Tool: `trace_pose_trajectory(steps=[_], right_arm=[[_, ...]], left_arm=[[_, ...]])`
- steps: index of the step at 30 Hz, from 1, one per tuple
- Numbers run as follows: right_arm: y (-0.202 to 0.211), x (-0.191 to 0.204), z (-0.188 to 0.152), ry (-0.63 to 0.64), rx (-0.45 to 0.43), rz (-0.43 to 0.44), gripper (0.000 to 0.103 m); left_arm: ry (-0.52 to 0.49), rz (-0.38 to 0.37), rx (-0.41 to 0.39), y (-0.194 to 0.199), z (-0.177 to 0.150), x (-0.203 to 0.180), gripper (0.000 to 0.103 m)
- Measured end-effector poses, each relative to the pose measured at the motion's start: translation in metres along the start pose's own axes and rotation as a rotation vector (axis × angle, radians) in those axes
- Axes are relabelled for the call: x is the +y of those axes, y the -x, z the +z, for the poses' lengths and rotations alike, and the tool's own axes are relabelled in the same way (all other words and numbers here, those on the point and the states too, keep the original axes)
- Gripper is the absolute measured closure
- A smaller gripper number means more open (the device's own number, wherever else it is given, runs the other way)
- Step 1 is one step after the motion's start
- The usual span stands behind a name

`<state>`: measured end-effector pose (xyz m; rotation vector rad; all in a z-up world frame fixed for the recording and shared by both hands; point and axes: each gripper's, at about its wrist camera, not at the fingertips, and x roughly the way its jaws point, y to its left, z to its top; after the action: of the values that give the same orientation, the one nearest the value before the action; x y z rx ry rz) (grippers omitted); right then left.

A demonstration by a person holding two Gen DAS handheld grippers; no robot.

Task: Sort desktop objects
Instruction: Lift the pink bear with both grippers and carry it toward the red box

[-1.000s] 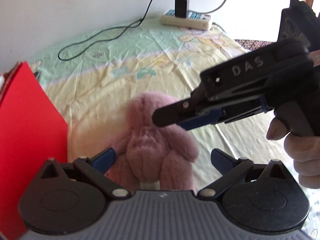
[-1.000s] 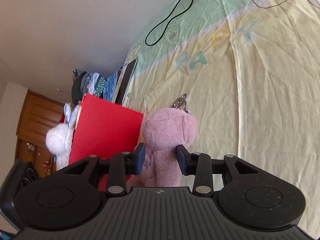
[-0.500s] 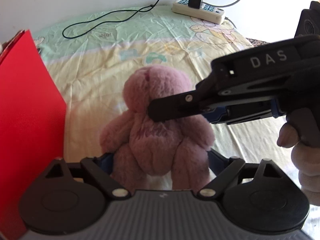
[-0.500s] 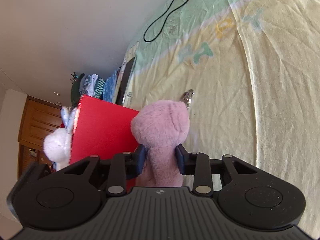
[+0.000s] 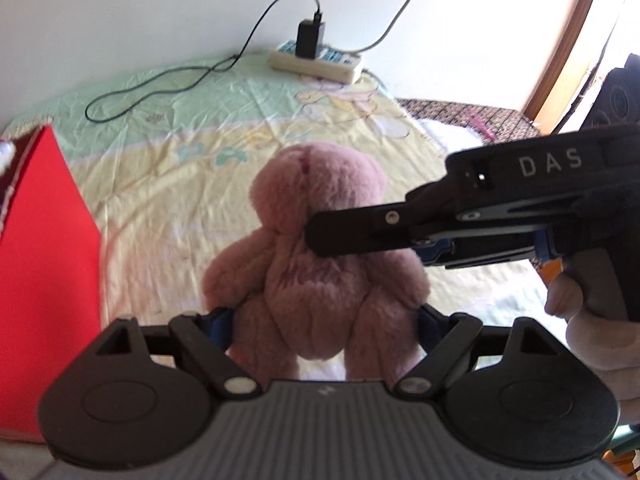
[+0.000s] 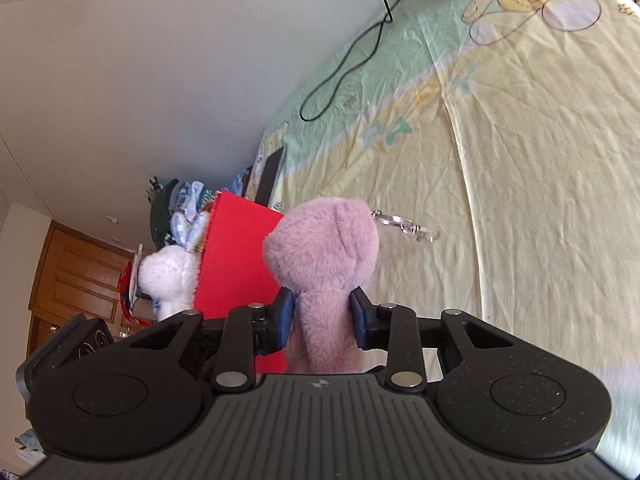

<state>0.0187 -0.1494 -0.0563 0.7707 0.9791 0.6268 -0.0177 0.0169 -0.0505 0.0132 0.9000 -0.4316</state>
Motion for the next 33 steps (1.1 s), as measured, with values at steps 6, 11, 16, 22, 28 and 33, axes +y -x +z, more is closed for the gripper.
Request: trace_pose_trajectory(steps=[6, 11, 16, 22, 28, 33], right_arm=[[0.021, 0.036, -0.012, 0.043, -0.101, 0.070, 0.071], [0.021, 0.085, -0.020, 0.131, -0.169, 0.101, 0.071], [0.001, 0.135, -0.033, 0.200, -0.213, 0.124, 0.071], [-0.052, 0.191, -0.045, 0.247, -0.224, 0.132, 0.071], [-0.110, 0.240, -0.058, 0.317, -0.226, 0.105, 0.071], [-0.154, 0.266, -0.069, 0.361, -0.202, 0.043, 0.071]], left_arm=[[-0.022, -0.006, -0.126, 0.051, 0.007, 0.002, 0.018], [-0.032, -0.014, -0.221, 0.094, 0.012, 0.025, 0.018], [-0.057, 0.002, -0.284, 0.135, 0.009, 0.064, 0.018], [-0.040, 0.015, -0.324, 0.172, 0.001, 0.130, 0.017], [-0.035, 0.045, -0.331, 0.187, -0.004, 0.189, 0.017], [-0.009, 0.049, -0.288, 0.184, -0.013, 0.239, 0.017]])
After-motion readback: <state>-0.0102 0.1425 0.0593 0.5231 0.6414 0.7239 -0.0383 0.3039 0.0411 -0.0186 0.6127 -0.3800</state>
